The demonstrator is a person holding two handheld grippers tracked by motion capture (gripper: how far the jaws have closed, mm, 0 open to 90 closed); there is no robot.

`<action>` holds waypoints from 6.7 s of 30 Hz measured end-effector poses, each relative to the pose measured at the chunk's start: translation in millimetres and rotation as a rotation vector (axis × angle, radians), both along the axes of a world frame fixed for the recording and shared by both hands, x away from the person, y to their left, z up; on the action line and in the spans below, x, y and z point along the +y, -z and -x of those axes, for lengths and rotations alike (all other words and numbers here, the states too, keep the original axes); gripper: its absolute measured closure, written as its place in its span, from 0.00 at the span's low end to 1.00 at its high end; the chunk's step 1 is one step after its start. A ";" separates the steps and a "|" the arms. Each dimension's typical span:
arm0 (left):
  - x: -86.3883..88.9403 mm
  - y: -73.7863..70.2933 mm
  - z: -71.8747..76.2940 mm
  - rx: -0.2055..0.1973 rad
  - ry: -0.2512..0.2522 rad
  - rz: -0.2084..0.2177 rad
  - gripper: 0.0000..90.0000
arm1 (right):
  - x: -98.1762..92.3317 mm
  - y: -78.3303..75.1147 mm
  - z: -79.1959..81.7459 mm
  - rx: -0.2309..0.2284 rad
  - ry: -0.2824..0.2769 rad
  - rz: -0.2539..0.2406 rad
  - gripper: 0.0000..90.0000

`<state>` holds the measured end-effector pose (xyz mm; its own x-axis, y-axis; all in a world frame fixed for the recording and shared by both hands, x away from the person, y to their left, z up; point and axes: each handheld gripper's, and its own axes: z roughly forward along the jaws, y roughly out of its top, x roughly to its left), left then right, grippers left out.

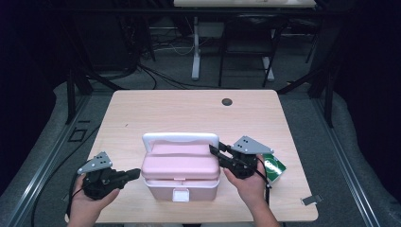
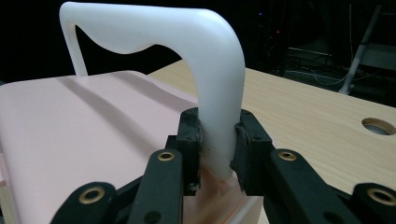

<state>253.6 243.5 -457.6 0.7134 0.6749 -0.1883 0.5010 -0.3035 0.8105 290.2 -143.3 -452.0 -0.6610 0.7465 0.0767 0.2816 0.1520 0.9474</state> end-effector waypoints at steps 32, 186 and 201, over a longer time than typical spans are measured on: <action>-34.6 7.9 -8.5 0.017 0.061 -0.018 0.99 | -0.1 1.1 -1.1 -0.008 0.010 -0.010 0.82; -69.8 -65.5 -111.7 0.038 0.257 -0.356 0.72 | 9.8 37.8 47.1 0.061 -0.126 0.061 0.82; -98.3 -69.5 -109.5 0.079 0.366 -0.590 0.82 | -16.5 24.9 47.5 0.035 -0.072 0.018 0.77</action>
